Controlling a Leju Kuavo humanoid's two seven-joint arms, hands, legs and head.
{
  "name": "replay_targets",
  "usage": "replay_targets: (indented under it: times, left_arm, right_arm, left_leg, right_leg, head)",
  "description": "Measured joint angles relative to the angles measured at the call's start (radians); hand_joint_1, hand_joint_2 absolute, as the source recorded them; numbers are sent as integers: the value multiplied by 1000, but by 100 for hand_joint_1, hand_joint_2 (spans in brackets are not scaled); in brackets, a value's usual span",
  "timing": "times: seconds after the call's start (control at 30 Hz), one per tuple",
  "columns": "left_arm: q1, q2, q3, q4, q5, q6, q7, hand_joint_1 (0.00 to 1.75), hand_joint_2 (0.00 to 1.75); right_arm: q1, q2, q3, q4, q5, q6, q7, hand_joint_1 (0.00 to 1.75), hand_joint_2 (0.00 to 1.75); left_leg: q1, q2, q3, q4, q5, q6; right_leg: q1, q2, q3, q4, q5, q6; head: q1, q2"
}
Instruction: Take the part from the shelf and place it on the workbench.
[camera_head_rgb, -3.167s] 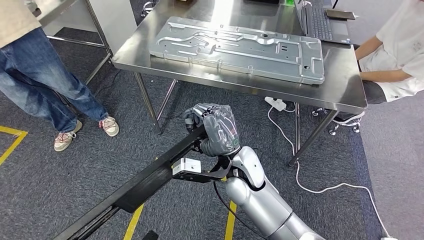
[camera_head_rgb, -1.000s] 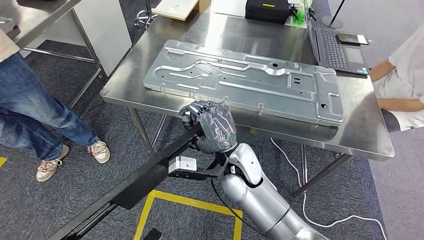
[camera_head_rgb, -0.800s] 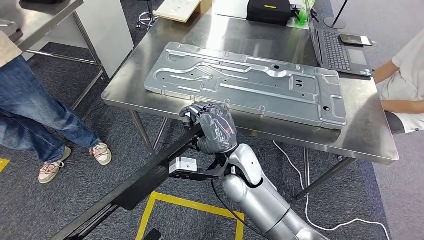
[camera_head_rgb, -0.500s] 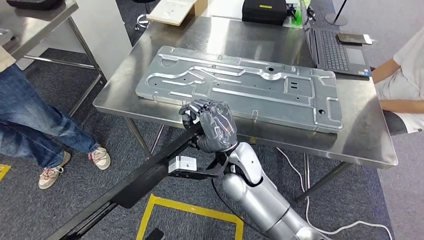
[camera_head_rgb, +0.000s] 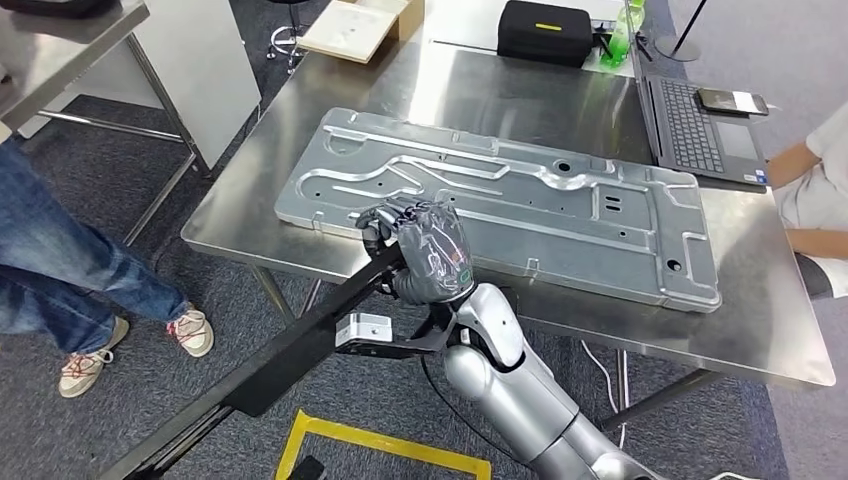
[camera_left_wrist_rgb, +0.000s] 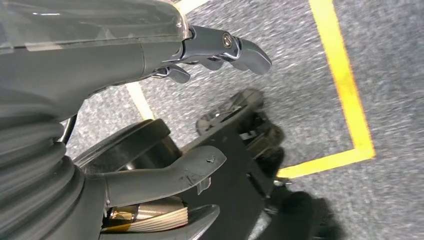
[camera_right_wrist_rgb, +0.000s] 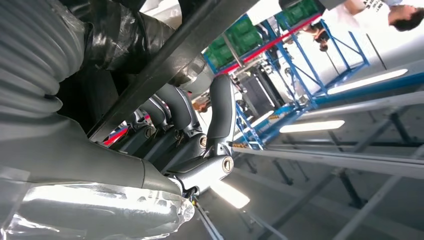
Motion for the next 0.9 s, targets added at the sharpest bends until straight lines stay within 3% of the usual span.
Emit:
replay_targets:
  times: [0.07,0.1,0.13,0.17,0.23,0.27,0.3,0.37,0.43,0.47,0.53,0.57,0.6,0.63,0.7,0.73,0.77,0.9]
  left_arm:
    - [1,0,0,0,2,1,0,0,175]
    - [2,0,0,0,2,2,0,0,175]
    - [2,0,0,0,3,2,0,0,175]
    - [2,-1,0,0,3,2,0,0,175]
    - [1,-4,0,1,3,5,0,0,175]
    - [0,-6,0,1,4,10,0,0,175]
    - [-1,-7,1,1,4,18,0,0,175]
    - [-4,-8,2,1,5,33,2,0,175]
    - [-5,-8,3,1,4,40,3,0,175]
    - [-7,-8,4,1,3,41,4,0,175]
    - [-9,-8,6,1,3,42,4,0,175]
    - [-9,-8,7,1,3,42,3,0,175]
    - [-8,-7,8,1,3,43,2,0,175]
    - [-7,-6,10,1,2,43,0,0,175]
    - [-6,-6,11,1,0,45,-4,0,175]
    - [-6,-6,11,1,0,45,-5,0,175]
    - [-7,-6,11,1,-1,45,-5,0,175]
    - [-2,-6,12,0,-1,47,-10,0,175]
  right_arm:
    - [2,-1,0,0,0,0,0,175,175]
    - [3,-1,0,1,0,1,0,175,175]
    - [3,-1,0,1,0,1,0,175,175]
    - [3,-1,0,1,0,1,1,175,175]
    - [3,-2,0,2,0,1,1,175,175]
    - [3,-3,0,3,-1,1,2,175,175]
    - [3,-4,0,4,-1,2,2,175,175]
    - [2,-4,0,2,0,2,2,175,175]
    - [0,-4,0,-1,0,2,2,175,175]
    - [0,-3,0,-2,0,3,2,175,175]
    - [1,-3,0,-2,-1,3,3,175,175]
    - [2,-3,0,-2,-3,3,3,175,175]
    - [4,-4,0,-2,-6,3,2,175,175]
    - [6,-4,0,-3,-9,4,2,175,175]
    - [7,-4,0,-4,-14,5,1,175,175]
    - [7,-4,0,-4,-16,7,1,175,175]
    - [7,-5,0,-5,-18,8,1,175,175]
    - [10,-12,-2,-12,-29,7,1,175,175]
  left_leg:
    - [0,-1,35,-2,-28,0]
    - [0,-3,56,-3,-43,-1]
    - [0,-4,78,-3,-59,-2]
    - [0,-5,98,-4,-75,-4]
    - [-1,-8,132,-5,-104,-12]
    - [0,-10,142,-9,-116,-18]
    - [0,-11,151,-10,-119,-25]
    - [3,-12,158,-1,-107,-39]
    - [5,-9,134,62,-99,-47]
    - [6,-7,105,109,-114,-49]
    - [7,-6,31,203,-173,-55]
    - [7,-6,-2,227,-193,-58]
    - [8,-5,-23,226,-189,-61]
    - [9,-4,-30,198,-160,-64]
    - [10,-1,-13,91,-60,-65]
    - [8,0,-5,47,-35,-63]
    - [6,2,0,21,-21,-58]
    - [5,4,1,11,-6,-26]
  right_leg:
    - [-3,0,-91,69,-49,2]
    - [-4,0,-119,66,-62,2]
    - [-5,0,-132,35,-50,0]
    - [-3,0,-133,-19,-3,-4]
    - [5,1,-127,-133,148,-18]
    - [11,2,-124,-168,206,-25]
    - [15,4,-120,-186,235,-32]
    - [16,7,-98,-200,228,-43]
    - [11,8,-68,-221,217,-57]
    - [8,8,-55,-227,211,-62]
    - [9,9,-42,-229,196,-67]
    - [8,10,-37,-227,189,-66]
    - [8,12,-32,-224,181,-65]
    - [7,13,-26,-219,173,-63]
    - [5,14,-12,-209,155,-56]
    - [5,14,-8,-204,149,-52]
    - [6,13,-8,-199,144,-47]
    - [8,12,-12,-187,130,-25]
  head:
    - [0,0]
    - [0,0]
    - [0,0]
    - [0,0]
    - [0,0]
    - [0,0]
    - [0,0]
    - [-1,0]
    - [-1,0]
    - [-1,0]
    - [-1,0]
    - [-1,0]
    - [-1,0]
    - [-1,0]
    - [-1,0]
    - [-2,0]
    - [-2,0]
    - [-2,0]
